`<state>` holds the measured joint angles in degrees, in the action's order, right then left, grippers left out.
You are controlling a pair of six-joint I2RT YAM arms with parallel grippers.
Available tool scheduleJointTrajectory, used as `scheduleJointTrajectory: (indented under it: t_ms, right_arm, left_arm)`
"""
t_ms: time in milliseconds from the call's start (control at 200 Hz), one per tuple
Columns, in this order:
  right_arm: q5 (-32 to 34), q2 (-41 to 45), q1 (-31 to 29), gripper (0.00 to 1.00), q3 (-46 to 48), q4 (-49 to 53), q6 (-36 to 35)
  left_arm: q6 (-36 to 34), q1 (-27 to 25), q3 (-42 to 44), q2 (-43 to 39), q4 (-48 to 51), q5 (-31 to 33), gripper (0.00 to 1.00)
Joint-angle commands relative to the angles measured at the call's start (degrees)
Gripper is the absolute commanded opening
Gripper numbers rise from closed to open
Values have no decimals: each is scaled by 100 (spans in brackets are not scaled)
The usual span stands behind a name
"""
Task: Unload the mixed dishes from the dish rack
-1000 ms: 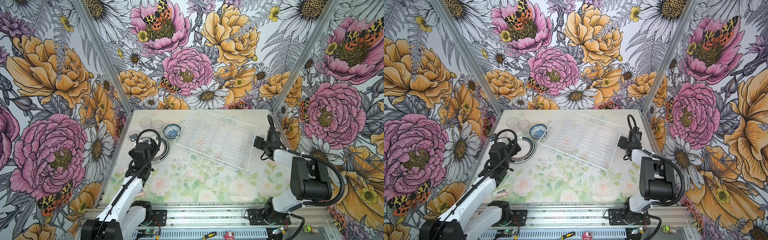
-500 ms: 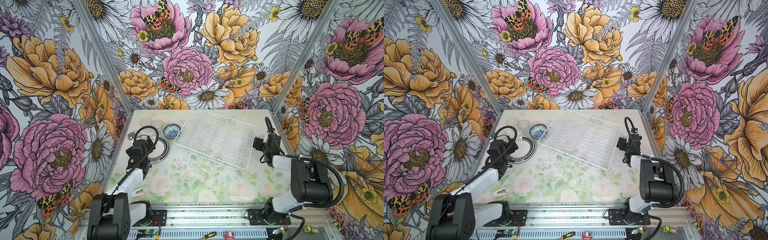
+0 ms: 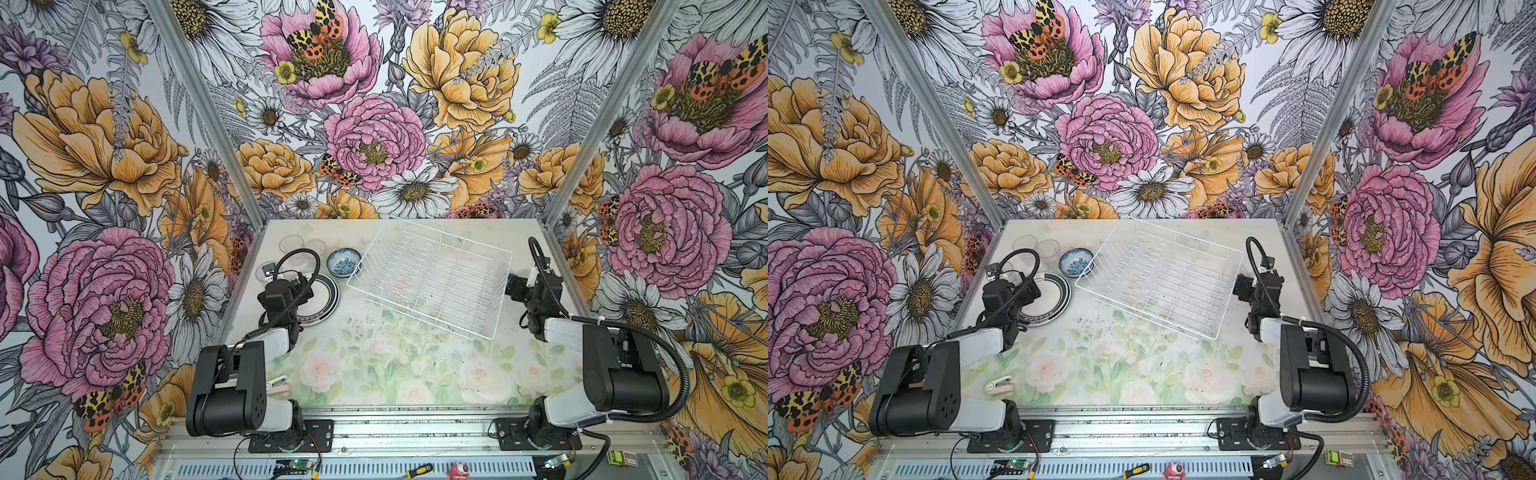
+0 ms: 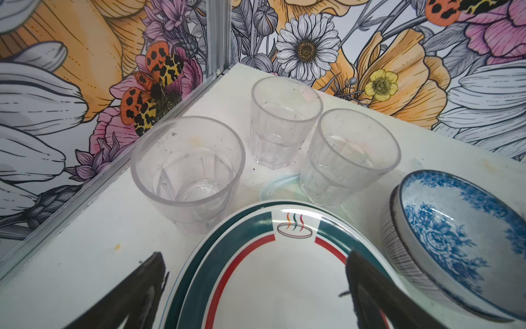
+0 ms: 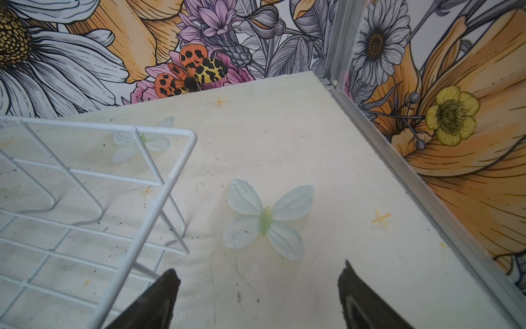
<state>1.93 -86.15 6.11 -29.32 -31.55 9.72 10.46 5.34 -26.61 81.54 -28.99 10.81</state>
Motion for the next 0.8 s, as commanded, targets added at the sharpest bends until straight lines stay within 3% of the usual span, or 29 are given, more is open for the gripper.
scheduleJointTrajectory:
  t_ms: [0, 185, 325, 796]
  right_arm:
    - [-90, 42, -272, 91, 158, -664, -352]
    - [15, -34, -314, 95, 462, -1264, -384]
    - [-34, -100, -312, 95, 540, -1461, -412]
    - [-44, -155, -364, 95, 605, -1613, -468]
  left_arm:
    - [-47, 146, -253, 84, -206, -400, 99]
    - [-32, 202, -172, 56, -360, -483, 99]
    - [-104, 315, 114, 143, -1152, -601, 99]
    - [-197, 249, 314, 64, -1441, -646, 99]
